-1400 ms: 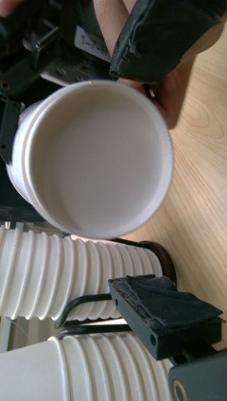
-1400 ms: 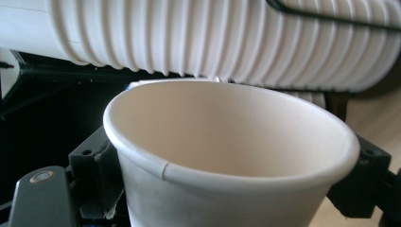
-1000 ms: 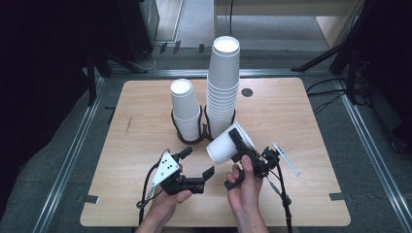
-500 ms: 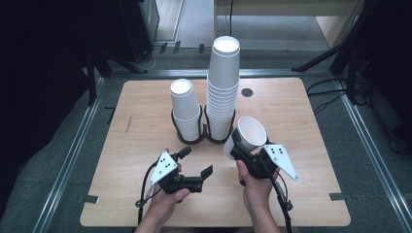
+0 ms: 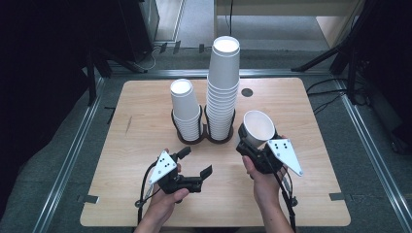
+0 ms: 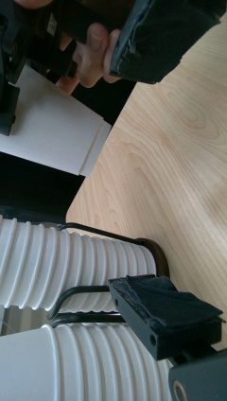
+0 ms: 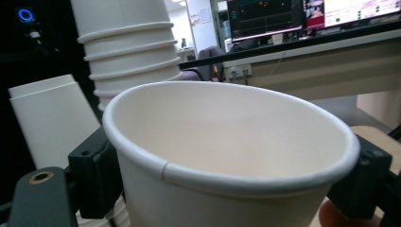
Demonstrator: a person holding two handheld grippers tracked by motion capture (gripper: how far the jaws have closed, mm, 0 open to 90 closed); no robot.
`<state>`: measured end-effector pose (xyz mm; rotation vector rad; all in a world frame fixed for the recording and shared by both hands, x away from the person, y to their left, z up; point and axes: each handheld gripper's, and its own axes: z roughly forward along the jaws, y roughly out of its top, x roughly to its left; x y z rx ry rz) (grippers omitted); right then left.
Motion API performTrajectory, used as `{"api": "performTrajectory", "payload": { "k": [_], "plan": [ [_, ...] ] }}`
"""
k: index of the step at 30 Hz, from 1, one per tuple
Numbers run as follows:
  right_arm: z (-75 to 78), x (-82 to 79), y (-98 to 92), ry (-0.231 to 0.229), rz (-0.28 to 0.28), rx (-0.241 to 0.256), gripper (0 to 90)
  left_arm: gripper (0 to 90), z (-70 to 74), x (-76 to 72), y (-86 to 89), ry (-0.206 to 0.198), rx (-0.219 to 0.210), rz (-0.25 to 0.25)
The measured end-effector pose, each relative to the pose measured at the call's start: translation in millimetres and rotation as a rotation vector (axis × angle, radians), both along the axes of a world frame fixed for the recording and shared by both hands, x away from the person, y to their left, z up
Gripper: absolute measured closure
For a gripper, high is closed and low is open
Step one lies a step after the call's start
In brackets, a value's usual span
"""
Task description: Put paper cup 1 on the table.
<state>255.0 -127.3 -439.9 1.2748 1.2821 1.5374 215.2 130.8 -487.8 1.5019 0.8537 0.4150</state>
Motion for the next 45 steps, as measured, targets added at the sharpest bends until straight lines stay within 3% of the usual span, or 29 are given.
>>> {"api": "performTrajectory", "payload": {
  "k": [4,7,13,20,25,33,36,45],
  "plan": [
    [3.6,7.2,-9.2,-0.009,-0.027,-0.028,14.8,2.3,-0.5,0.1,0.7,0.004,0.003,0.002],
    [4.7,16.5,-19.7,-0.040,-0.050,-0.047,15.0,2.3,-0.6,0.1,0.6,0.005,0.004,0.003],
    [4.6,32.5,-37.6,-0.062,-0.056,-0.041,15.0,2.3,-1.6,0.5,0.4,0.007,0.006,0.004],
    [-3.5,53.0,-53.1,-0.052,-0.076,-0.090,14.9,2.3,-2.6,1.6,1.6,0.012,0.004,0.008],
    [-11.6,68.0,-59.8,-0.088,-0.093,-0.141,14.7,2.3,-3.1,2.2,2.6,0.015,0.003,0.010],
    [-27.7,92.4,-72.3,-0.051,-0.137,-0.188,14.2,2.3,-4.6,3.0,2.7,0.020,0.003,0.013],
    [-34.2,100.5,-76.2,-0.027,-0.136,-0.173,14.2,2.3,-4.9,3.1,3.0,0.021,0.004,0.013],
    [-48.3,115.1,-81.0,-0.021,-0.146,-0.185,14.9,2.3,-6.5,4.1,2.5,0.026,0.011,0.018]
  ]
}}
